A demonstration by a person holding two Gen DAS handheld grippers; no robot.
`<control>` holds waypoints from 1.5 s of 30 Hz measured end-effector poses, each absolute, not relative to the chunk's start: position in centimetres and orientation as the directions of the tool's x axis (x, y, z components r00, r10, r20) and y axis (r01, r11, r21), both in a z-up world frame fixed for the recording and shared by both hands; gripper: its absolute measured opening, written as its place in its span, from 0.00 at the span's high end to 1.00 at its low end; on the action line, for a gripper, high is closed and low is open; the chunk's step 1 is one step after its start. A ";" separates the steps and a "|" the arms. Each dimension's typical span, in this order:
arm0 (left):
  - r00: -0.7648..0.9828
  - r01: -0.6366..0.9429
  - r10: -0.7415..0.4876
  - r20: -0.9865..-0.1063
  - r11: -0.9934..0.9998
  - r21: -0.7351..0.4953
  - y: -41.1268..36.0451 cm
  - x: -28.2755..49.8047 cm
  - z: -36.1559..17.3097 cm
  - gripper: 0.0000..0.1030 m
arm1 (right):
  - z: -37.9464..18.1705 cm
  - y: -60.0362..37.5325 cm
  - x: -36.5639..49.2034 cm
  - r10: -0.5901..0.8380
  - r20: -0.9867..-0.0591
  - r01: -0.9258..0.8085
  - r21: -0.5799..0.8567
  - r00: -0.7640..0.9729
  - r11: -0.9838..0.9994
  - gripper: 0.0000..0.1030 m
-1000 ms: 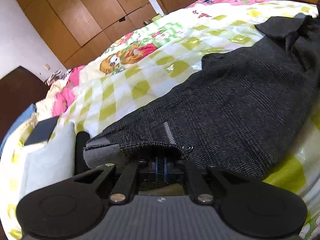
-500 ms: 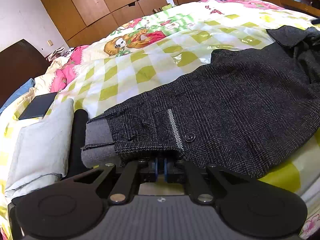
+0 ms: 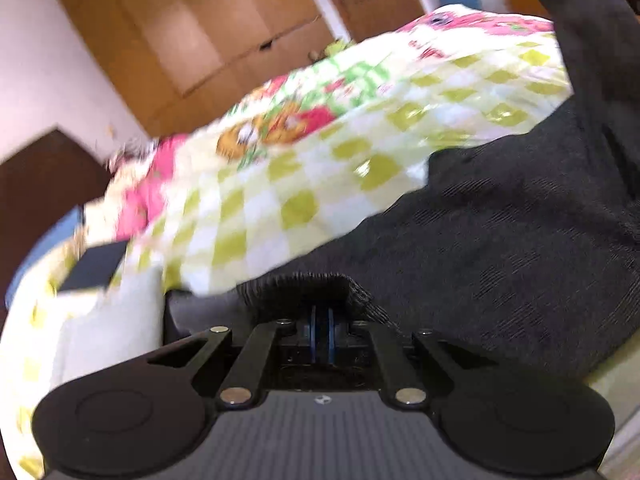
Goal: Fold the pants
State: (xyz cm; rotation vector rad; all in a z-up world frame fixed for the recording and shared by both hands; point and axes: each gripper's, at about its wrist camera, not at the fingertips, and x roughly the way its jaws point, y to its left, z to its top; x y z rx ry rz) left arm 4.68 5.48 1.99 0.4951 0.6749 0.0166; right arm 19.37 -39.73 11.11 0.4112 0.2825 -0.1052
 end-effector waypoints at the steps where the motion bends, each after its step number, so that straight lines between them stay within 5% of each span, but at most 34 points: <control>1: 0.790 0.155 0.162 -0.592 0.881 0.447 4.7 4.7 1.6 0.81 | 9.5 -40.7 18.7 -0.100 -0.321 0.231 0.403 0.942 0.886 0.97; 3: 0.786 0.161 0.163 -0.596 0.877 0.452 3.6 4.9 0.6 0.81 | 4.6 -42.9 17.7 -0.227 -0.437 0.423 0.425 0.870 0.800 0.83; 5: 0.788 0.157 0.180 -0.588 0.866 0.475 2.8 5.0 -0.1 0.81 | 0.1 -44.5 17.7 -0.278 -0.590 0.552 0.353 0.758 0.756 0.80; 7: 0.797 0.153 0.200 -0.569 0.846 0.511 2.4 4.8 -0.5 0.81 | -1.9 -44.8 16.5 -0.269 -0.634 0.569 0.333 0.725 0.752 0.80; 11: 0.796 0.122 0.195 -0.574 0.876 0.467 3.9 4.2 0.4 0.80 | -0.7 -43.1 14.0 -0.304 -0.627 0.556 0.252 0.717 0.792 0.58; 13: 0.796 0.086 0.204 -0.569 0.894 0.440 5.0 3.5 0.8 0.80 | 1.4 -40.7 12.7 -0.303 -0.583 0.497 0.204 0.754 0.844 0.57; 16: 0.788 0.027 0.213 -0.577 0.925 0.378 7.0 2.3 1.1 0.75 | 4.5 -35.8 11.8 -0.155 -0.534 0.297 0.192 0.832 0.935 0.45; 18: 0.778 -0.008 0.226 -0.587 0.937 0.350 8.3 1.4 1.0 0.71 | 5.4 -31.8 13.5 0.078 -0.546 0.076 0.253 0.834 0.965 0.36; 23: 0.742 -0.068 0.241 -0.626 0.955 0.287 11.8 -0.9 0.5 0.67 | 4.1 -19.8 20.6 0.545 -0.584 -0.374 0.397 0.601 0.838 0.36; 34: 0.710 -0.121 0.202 -0.674 0.979 0.165 17.3 -4.4 1.7 0.49 | -1.9 -9.6 28.4 0.620 -0.748 -0.551 0.422 0.238 0.720 0.34; 35: 0.715 -0.126 0.197 -0.670 0.980 0.153 17.4 -4.1 1.6 0.47 | -2.2 -9.4 28.5 0.604 -0.757 -0.548 0.404 0.249 0.732 0.36; 39: 0.727 -0.113 0.159 -0.668 0.987 0.112 17.7 -1.9 0.9 0.47 | -1.4 -9.9 28.2 0.652 -0.725 -0.508 0.484 0.222 0.712 0.89; 45: 0.730 -0.076 0.148 -0.668 0.988 0.137 17.0 0.9 0.5 0.47 | 2.0 -10.7 28.2 0.713 -0.650 -0.539 0.515 0.263 0.667 0.90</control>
